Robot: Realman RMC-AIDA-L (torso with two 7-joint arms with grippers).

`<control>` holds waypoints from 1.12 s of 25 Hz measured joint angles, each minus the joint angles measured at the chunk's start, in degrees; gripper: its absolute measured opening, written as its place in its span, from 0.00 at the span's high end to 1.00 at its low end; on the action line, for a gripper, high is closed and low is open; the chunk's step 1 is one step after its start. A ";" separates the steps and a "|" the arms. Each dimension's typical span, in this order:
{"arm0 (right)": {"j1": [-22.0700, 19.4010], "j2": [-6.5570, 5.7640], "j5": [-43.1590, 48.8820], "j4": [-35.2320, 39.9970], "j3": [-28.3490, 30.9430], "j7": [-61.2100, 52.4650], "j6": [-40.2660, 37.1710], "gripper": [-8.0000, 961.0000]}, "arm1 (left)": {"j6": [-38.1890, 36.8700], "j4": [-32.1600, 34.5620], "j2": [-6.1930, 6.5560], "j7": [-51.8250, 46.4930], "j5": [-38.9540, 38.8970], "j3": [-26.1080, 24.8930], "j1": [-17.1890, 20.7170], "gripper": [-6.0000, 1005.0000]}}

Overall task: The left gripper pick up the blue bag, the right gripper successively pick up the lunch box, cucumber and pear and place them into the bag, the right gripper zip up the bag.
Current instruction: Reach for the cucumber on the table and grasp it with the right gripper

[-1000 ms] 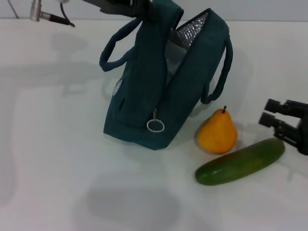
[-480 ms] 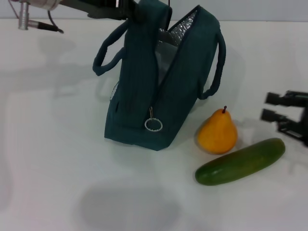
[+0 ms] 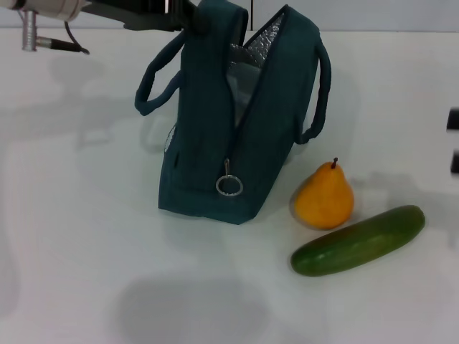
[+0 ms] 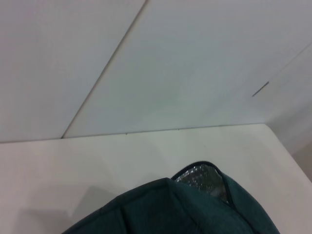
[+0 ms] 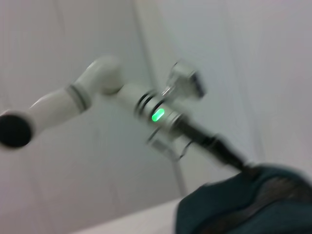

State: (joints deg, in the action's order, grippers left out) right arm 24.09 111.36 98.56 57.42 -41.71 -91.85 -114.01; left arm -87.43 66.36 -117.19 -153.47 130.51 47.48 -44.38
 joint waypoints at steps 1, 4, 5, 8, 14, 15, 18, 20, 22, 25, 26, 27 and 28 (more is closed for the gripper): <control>0.67 -0.29 1.51 1.05 0.00 -1.25 -1.17 0.45 | 0.30 0.00 -0.15 0.01 0.00 0.00 -0.04 0.92; 5.33 -1.86 9.99 5.60 -0.11 -7.89 -5.18 0.36 | 0.75 0.00 -0.27 0.01 0.00 -0.03 -0.05 0.92; 6.13 -1.99 11.49 6.32 -0.21 -8.83 -5.41 0.33 | 0.84 0.00 -0.29 0.01 -0.02 -0.03 -0.05 0.92; 10.47 -2.46 18.29 9.82 -2.55 -13.19 -6.30 0.26 | 1.29 -0.01 -0.53 0.01 -0.05 -0.03 -0.08 0.92; 16.73 -3.57 25.72 10.01 -13.21 -19.94 -7.36 0.26 | 2.49 -0.09 -1.23 0.02 -0.80 0.29 -0.38 0.92; 17.82 -3.41 27.39 10.02 -14.68 -20.92 -7.34 0.26 | 2.75 -0.09 -1.31 0.07 -1.45 0.33 -0.35 0.92; 20.43 -1.84 34.00 10.23 -17.27 -22.40 -7.13 0.26 | 3.22 -0.09 -1.49 0.53 -2.66 0.37 -0.19 0.92; 21.14 -1.25 36.43 10.43 -17.64 -22.70 -7.07 0.26 | 3.52 -0.09 -1.60 0.79 -3.05 0.37 -0.10 0.92; 23.05 0.83 43.65 10.90 -19.24 -23.47 -6.57 0.26 | 3.68 -0.09 -1.62 0.88 -3.09 0.36 -0.06 0.92; 24.35 2.47 48.39 10.93 -21.92 -24.34 -5.28 0.26 | 3.75 -0.10 -1.65 1.31 -3.09 0.24 -0.02 0.92; 24.62 2.93 49.21 10.94 -22.96 -24.59 -4.65 0.26 | 3.76 -0.12 -1.71 1.53 -3.09 0.18 0.01 0.92; 24.76 3.28 49.61 10.95 -23.95 -24.72 -3.95 0.26 | 3.76 -0.16 -1.76 1.72 -3.09 0.11 0.04 0.92; 24.85 3.57 49.92 10.99 -25.28 -24.82 -2.72 0.26 | 3.77 -0.27 -1.83 1.93 -3.13 0.11 0.06 0.92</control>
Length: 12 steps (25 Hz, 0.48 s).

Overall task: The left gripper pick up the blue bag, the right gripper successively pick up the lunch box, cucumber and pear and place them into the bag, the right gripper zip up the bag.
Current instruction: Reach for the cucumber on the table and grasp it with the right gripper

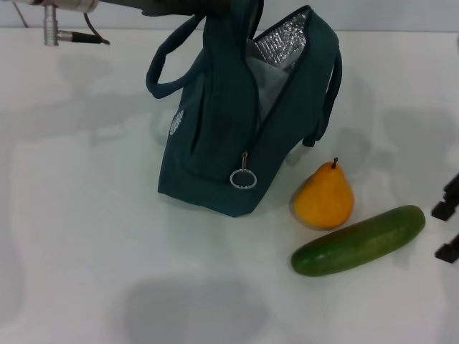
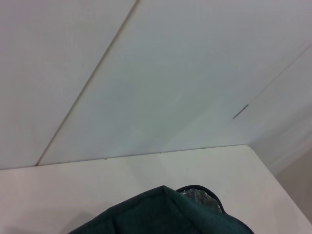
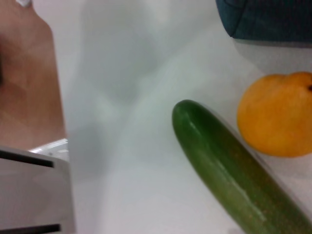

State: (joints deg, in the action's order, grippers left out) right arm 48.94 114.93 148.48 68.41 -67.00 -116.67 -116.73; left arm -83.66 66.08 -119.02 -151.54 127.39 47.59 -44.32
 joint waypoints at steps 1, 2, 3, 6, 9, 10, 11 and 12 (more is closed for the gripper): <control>0.04 0.12 0.12 0.03 -1.05 -0.04 0.94 0.26 | 0.00 -0.12 -0.05 0.17 -0.08 -0.01 0.01 0.92; 0.04 0.19 0.11 0.06 -2.12 -0.06 2.26 0.26 | 0.00 -0.27 -0.11 0.44 -0.23 0.01 0.02 0.92; 0.04 0.24 0.08 0.07 -3.30 -0.06 3.73 0.26 | 0.00 -0.38 -0.13 0.60 -0.34 0.05 0.02 0.92; -0.15 0.27 -0.10 0.08 -6.07 0.12 7.27 0.26 | 0.00 -0.46 -0.16 1.05 -0.44 0.02 0.04 0.92; -0.32 0.32 -0.23 -0.14 -9.46 0.35 10.91 0.26 | 0.16 -0.46 -0.15 1.38 -0.45 -0.05 0.15 0.92; -0.33 0.36 -0.27 -0.41 -10.73 0.38 12.06 0.27 | 0.58 -0.46 -0.13 1.68 -0.45 -0.05 0.20 0.92; -0.33 0.41 -0.28 -0.60 -11.74 0.40 12.85 0.27 | 0.58 -0.46 -0.13 1.68 -0.45 -0.05 0.20 0.92; -0.32 0.51 -0.32 -0.82 -12.68 0.42 13.55 0.27 | 0.74 -0.46 -0.13 1.81 -0.45 -0.05 0.23 0.92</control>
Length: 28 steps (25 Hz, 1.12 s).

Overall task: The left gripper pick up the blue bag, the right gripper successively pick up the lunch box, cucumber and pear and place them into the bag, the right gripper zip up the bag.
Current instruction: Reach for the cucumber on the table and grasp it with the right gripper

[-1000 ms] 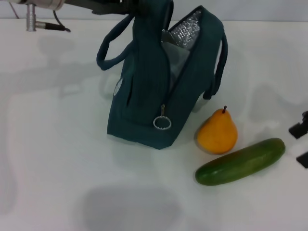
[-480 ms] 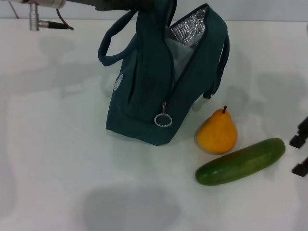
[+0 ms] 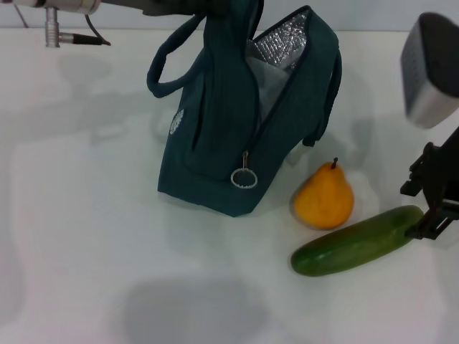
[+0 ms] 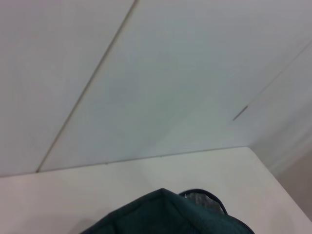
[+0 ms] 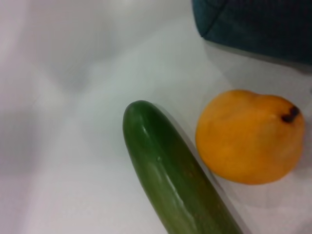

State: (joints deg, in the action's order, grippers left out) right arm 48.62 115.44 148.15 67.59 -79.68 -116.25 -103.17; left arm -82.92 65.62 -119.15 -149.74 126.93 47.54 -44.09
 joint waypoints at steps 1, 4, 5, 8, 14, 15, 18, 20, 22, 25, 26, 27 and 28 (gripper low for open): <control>0.00 0.13 -0.04 -0.21 -0.98 0.03 0.53 0.27 | 0.39 0.00 0.01 0.26 0.00 0.00 0.03 0.92; 0.00 0.46 -0.28 -0.62 -3.50 0.06 1.83 0.27 | 0.79 0.00 0.02 0.66 -0.07 0.00 0.14 0.92; 0.01 0.50 -0.47 -0.69 -4.30 0.06 2.21 0.27 | 0.80 0.01 0.03 0.69 -0.12 0.00 0.15 0.92; 0.05 0.54 -1.73 -0.79 -6.73 0.06 3.78 0.27 | 0.82 0.02 0.04 0.75 -0.19 0.04 0.26 0.92; 0.29 0.74 -2.66 -1.45 -10.48 -0.05 5.97 0.27 | 0.83 0.03 0.06 0.76 -0.54 0.02 0.38 0.92; 0.38 0.75 -2.95 -1.92 -11.27 -0.05 6.39 0.27 | 0.83 0.03 0.07 0.78 -0.78 0.02 0.40 0.92; 0.62 0.75 -3.66 -3.01 -13.16 -0.07 7.46 0.27 | 0.84 0.03 0.19 0.97 -1.34 0.01 0.45 0.92; 0.65 0.75 -3.98 -3.16 -14.17 -0.13 7.99 0.27 | 0.88 0.03 0.19 1.28 -1.52 0.00 0.45 0.92; 0.68 0.75 -4.28 -3.18 -15.17 -0.27 8.61 0.27 | 0.92 0.03 0.19 1.41 -1.59 0.00 0.48 0.92; 0.75 0.75 -4.34 -3.26 -16.31 -0.47 9.42 0.27 | 0.93 0.04 0.22 1.56 -1.62 0.00 0.59 0.92; 0.76 0.75 -4.34 -3.34 -16.65 -0.51 9.62 0.27 | 0.93 0.04 0.23 1.59 -1.63 0.00 0.62 0.92; 0.78 0.75 -4.36 -3.44 -16.94 -0.52 9.79 0.27 | 0.93 0.03 0.23 1.61 -1.63 0.00 0.64 0.92; 0.82 0.75 -4.40 -3.64 -17.61 -0.52 10.20 0.27 | 0.93 0.04 0.23 1.62 -1.63 0.00 0.66 0.92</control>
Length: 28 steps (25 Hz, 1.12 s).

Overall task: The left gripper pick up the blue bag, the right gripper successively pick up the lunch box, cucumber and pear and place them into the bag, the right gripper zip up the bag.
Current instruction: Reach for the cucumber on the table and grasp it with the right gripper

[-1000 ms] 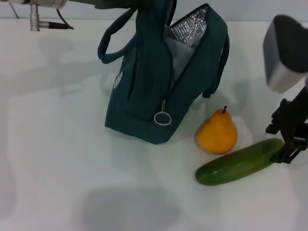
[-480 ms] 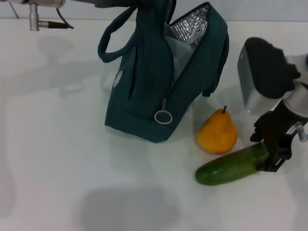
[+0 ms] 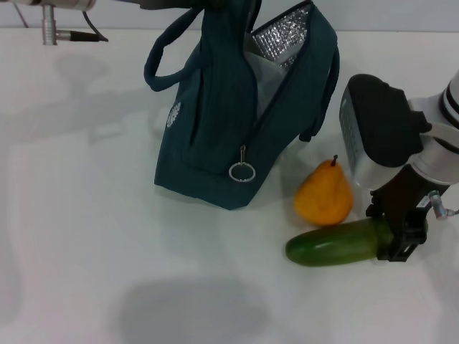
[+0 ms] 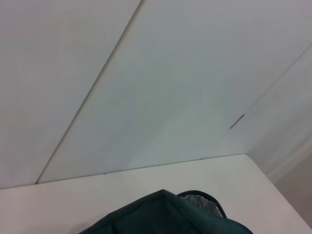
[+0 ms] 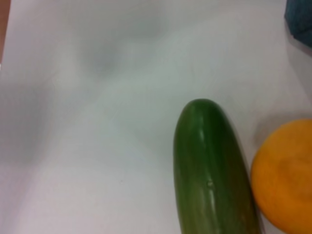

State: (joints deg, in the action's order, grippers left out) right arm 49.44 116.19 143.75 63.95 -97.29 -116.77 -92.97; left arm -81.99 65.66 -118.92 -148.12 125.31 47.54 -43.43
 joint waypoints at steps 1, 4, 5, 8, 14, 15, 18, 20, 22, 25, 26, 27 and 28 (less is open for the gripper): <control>0.00 0.00 0.00 0.00 0.00 0.00 0.00 0.27 | 0.00 0.00 0.00 0.00 0.00 0.00 0.03 0.92; 0.02 0.00 0.00 -0.13 -0.39 -0.03 0.18 0.27 | 0.00 0.00 0.01 0.02 0.00 0.00 0.05 0.92; 0.02 0.00 0.00 -0.14 -0.43 -0.05 0.18 0.27 | 0.00 0.00 0.00 0.02 0.00 0.00 0.08 0.92; 0.09 0.00 -0.04 -0.16 -0.81 -0.08 0.18 0.27 | -0.01 0.00 0.01 0.02 0.00 0.01 0.13 0.92; 0.14 0.00 -0.08 -0.91 -1.13 -0.41 0.22 0.28 | -0.01 0.00 0.01 0.03 -0.05 0.01 0.33 0.92; 0.14 0.00 -0.08 -0.91 -1.13 -0.41 0.22 0.28 | -0.01 0.00 0.00 0.03 -0.15 0.01 0.34 0.92; 0.25 0.00 -0.13 -1.53 -1.21 -0.76 0.11 0.30 | -0.01 0.00 0.01 0.03 -0.49 0.01 0.41 0.92; 0.24 0.00 -0.11 -1.40 -1.01 -0.85 0.03 0.30 | -0.01 0.00 0.08 0.03 -0.53 0.01 0.47 0.92; 0.20 0.00 -0.14 -1.24 -0.78 -0.88 0.00 0.32 | -0.01 0.00 0.15 0.02 -0.55 0.01 0.54 0.92; 0.07 0.00 -0.53 -1.09 0.29 -0.89 -0.23 0.33 | -0.01 0.00 0.22 0.03 -0.57 0.01 0.57 0.92; 0.03 0.00 -0.60 -1.23 0.71 -0.89 -0.32 0.33 | -0.01 0.00 0.25 0.04 -0.58 0.01 0.57 0.92; -0.03 -0.01 -0.61 -1.43 1.19 -0.90 -0.44 0.33 | -0.01 0.00 0.26 0.07 -0.58 0.01 0.57 0.92; -0.11 -0.06 -0.73 -1.69 1.86 -0.86 -0.67 0.33 | -0.01 0.00 0.26 0.08 -0.59 0.01 0.55 0.92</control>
State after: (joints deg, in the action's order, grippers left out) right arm 49.32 116.13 143.02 62.26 -95.43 -117.63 -93.64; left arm -82.00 65.66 -118.65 -148.03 124.72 47.55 -42.88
